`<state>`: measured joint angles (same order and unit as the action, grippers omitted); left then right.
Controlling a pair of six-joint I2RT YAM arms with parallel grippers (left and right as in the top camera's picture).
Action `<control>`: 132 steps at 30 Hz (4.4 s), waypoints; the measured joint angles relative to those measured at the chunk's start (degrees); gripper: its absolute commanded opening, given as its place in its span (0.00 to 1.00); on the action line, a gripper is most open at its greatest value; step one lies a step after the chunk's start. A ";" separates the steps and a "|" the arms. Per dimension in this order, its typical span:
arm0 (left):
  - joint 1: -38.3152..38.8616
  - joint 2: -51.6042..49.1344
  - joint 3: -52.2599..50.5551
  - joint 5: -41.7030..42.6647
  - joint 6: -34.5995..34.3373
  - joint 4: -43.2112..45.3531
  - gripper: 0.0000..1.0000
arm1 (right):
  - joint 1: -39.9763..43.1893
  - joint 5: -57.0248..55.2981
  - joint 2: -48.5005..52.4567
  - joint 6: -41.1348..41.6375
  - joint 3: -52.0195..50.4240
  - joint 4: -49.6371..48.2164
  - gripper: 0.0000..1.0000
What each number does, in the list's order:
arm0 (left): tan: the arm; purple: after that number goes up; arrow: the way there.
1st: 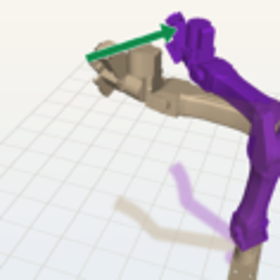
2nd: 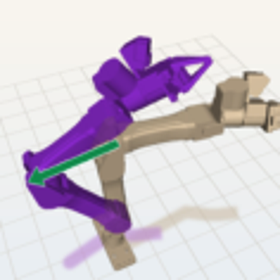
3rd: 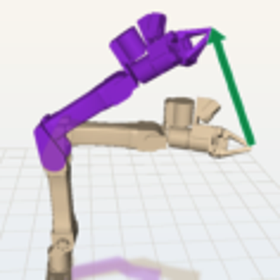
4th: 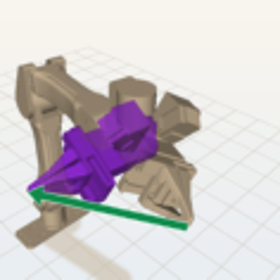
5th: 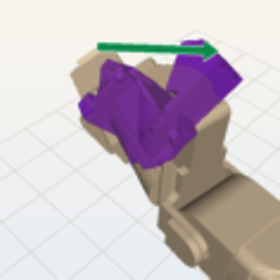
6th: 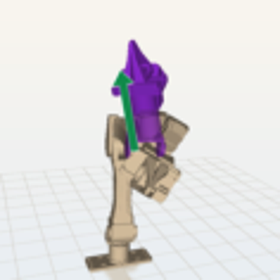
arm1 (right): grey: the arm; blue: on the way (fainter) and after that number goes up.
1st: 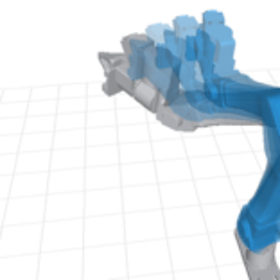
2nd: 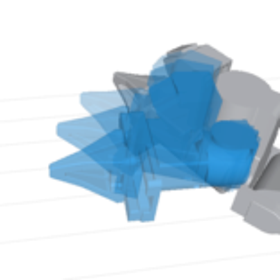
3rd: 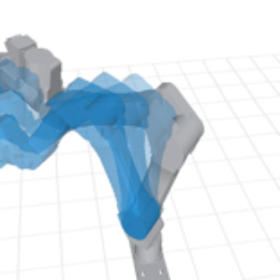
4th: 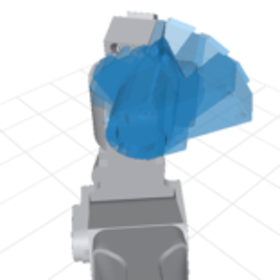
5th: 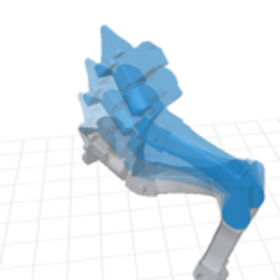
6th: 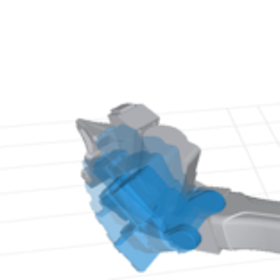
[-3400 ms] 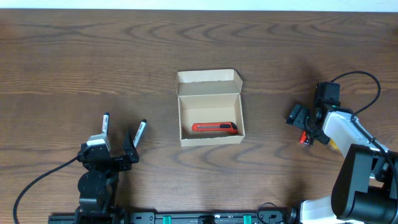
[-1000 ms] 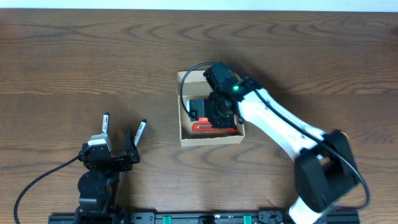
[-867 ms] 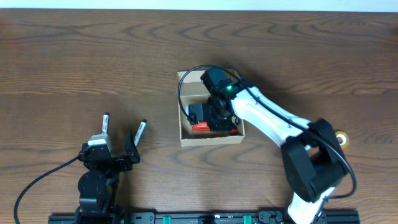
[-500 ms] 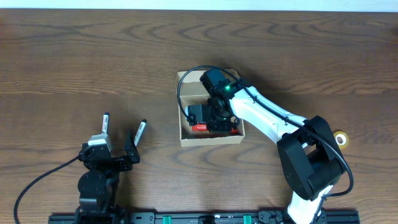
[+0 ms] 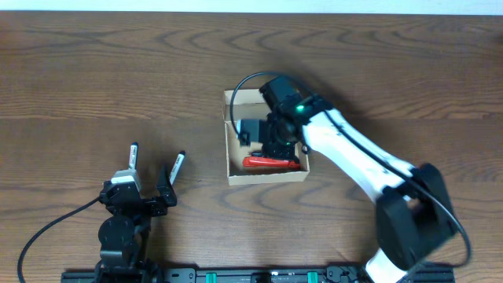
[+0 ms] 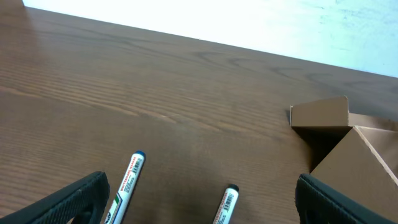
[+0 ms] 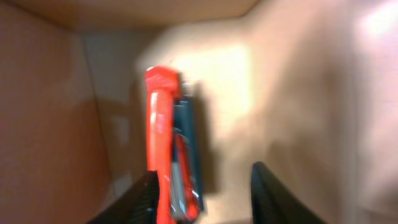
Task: Pack container
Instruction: 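Lower the second knife into the box and open right gripper, then move right gripper over the yellow tape roll and lower, then grip the tape roll through its hole with right gripper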
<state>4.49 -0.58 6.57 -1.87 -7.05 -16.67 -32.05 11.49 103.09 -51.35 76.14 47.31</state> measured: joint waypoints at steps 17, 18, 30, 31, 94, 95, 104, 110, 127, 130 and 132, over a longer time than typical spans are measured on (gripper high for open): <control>0.00 0.00 0.00 0.00 0.00 0.00 0.95 | 36.81 -21.57 -22.45 53.16 1.16 5.60 0.79; 0.00 0.00 0.00 0.00 -0.02 0.00 0.95 | 40.15 -22.08 -22.60 55.87 1.16 7.23 0.79; 0.00 0.00 0.00 0.46 -0.02 0.00 0.95 | 61.83 -18.01 -19.30 66.27 -6.80 6.12 0.79; 0.00 0.00 0.00 0.46 0.00 0.00 0.95 | 62.10 -17.18 -18.43 66.07 -7.37 5.77 0.79; 0.00 0.00 0.00 0.66 -0.02 0.00 0.95 | 56.83 -15.34 -2.93 66.07 -15.61 -0.79 0.80; 0.00 0.00 0.00 0.66 0.00 0.00 0.95 | 56.83 -15.37 -2.93 66.12 -16.17 -1.29 0.80; 0.00 0.00 0.00 0.66 -0.02 0.00 0.95 | 56.83 -17.22 -2.99 66.25 -18.86 -5.25 0.80; 0.00 0.00 0.00 0.66 -0.02 0.00 0.95 | 56.78 -18.69 -4.28 66.27 -21.35 -8.57 0.80; 0.00 0.00 0.00 0.68 -0.02 0.00 0.96 | 56.57 -15.58 -4.96 65.99 -25.27 -16.50 0.82; 0.00 0.00 0.00 0.68 -0.02 0.00 0.95 | 56.63 -14.40 -4.90 65.96 -25.44 -17.40 0.82; 0.00 0.00 0.00 0.66 -0.02 0.00 0.95 | 56.74 -14.16 -4.90 65.96 -25.49 -17.33 0.81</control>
<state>4.49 -0.58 6.57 -1.21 -7.07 -16.67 24.69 -2.68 98.19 14.61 50.65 29.98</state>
